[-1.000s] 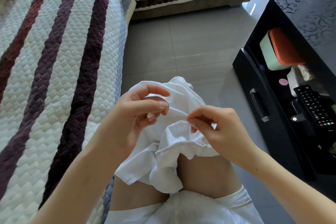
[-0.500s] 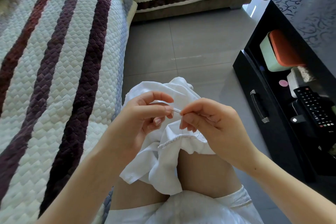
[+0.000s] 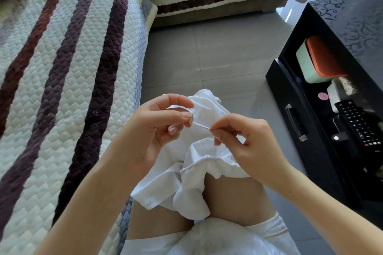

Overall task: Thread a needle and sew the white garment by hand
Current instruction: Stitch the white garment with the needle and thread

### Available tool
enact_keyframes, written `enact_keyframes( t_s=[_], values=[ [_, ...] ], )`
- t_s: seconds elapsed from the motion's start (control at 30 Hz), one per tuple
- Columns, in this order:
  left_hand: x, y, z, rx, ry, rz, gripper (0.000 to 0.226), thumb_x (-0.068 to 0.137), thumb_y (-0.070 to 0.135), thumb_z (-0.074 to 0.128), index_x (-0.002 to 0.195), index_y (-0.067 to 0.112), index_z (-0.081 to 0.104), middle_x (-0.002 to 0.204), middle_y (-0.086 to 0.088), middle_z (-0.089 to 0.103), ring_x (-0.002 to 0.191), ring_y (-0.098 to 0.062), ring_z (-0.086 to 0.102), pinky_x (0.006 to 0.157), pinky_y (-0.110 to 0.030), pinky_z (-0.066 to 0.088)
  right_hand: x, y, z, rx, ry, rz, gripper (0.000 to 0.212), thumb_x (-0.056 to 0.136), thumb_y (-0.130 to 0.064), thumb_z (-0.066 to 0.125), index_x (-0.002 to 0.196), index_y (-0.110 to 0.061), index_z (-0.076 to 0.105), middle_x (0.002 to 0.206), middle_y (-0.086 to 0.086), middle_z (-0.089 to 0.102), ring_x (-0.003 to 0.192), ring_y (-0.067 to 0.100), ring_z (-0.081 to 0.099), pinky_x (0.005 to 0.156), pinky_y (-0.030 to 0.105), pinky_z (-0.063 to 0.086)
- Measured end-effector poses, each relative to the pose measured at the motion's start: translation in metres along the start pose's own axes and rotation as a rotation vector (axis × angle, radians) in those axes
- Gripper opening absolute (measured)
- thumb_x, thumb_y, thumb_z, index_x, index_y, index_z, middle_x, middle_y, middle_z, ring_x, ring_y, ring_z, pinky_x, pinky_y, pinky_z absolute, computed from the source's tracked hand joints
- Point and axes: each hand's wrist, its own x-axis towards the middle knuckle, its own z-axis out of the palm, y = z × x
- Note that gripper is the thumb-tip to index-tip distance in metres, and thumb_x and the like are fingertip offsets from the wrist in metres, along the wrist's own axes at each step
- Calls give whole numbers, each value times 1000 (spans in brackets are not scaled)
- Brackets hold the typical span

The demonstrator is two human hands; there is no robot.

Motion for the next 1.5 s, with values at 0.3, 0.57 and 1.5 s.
enact_keyframes(
  t_s=[0.3,0.57,1.5],
  values=[
    [4,-6,-2,43,34,-25,24,49,7,70,72,16,68,57,0,56,47,-7,40,46,-12,35,5,-14,3,208,-5,-55,15,88,-1,58,87,-14,63,69,-1,64,66,5,60,69,15,47],
    [-4,-43,4,351,56,-7,38,58,41,79,90,25,66,87,7,66,83,-5,62,72,-16,48,6,-18,-9,373,32,70,21,89,0,54,102,-9,68,66,1,63,62,10,57,66,20,49],
    [-21,-58,8,471,69,-107,3,75,15,77,75,13,76,78,-9,73,73,-10,66,70,-20,50,65,26,-92,477,487,388,24,95,-2,41,78,-14,51,52,-7,43,51,9,33,55,24,23]
  ],
)
